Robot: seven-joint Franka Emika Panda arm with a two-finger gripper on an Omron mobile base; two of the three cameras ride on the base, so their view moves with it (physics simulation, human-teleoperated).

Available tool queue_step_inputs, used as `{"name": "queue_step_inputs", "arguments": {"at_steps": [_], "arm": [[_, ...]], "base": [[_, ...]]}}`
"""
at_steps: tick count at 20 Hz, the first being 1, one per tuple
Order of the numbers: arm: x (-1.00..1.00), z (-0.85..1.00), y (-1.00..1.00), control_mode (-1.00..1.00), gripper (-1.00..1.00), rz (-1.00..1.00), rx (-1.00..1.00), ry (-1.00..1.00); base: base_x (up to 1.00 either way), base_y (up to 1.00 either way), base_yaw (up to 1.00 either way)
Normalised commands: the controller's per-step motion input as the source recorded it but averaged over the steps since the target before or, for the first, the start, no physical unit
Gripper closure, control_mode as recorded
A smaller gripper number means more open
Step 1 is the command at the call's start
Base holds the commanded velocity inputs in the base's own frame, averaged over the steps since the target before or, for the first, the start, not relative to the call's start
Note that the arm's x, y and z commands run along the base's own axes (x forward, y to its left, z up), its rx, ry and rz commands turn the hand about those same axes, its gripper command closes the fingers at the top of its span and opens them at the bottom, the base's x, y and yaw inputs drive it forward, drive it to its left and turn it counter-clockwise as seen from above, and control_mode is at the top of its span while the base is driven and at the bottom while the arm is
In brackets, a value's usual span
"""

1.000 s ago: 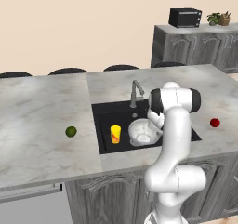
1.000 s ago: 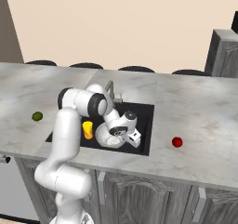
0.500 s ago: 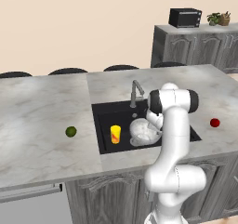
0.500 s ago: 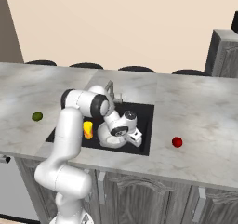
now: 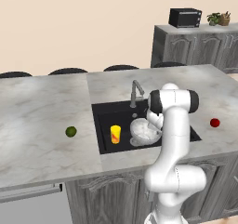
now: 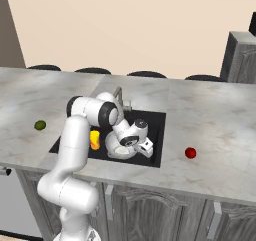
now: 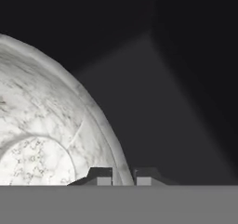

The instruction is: Remove the lime and apple from the sink. Then move the bowl and cup from the counter to the sink for washing.

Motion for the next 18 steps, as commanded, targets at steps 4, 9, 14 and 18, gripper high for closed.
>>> {"name": "queue_step_inputs", "arguments": {"at_steps": [4, 9, 14, 18], "arm": [[0.0, 0.0, 0.06, -1.0, -1.0, 0.0, 0.0, 0.0], [0.0, 0.08, 0.03, -1.0, -1.0, 0.0, 0.0, 0.0], [0.0, 0.23, 0.01, -1.0, -1.0, 0.0, -0.01, -0.02], [-0.04, 0.38, 0.0, -1.0, -1.0, 0.0, -0.02, -0.06]], "base": [[0.0, 0.0, 0.0], [0.0, 0.0, 0.0], [0.0, 0.0, 0.0], [0.0, 0.0, 0.0]]}}
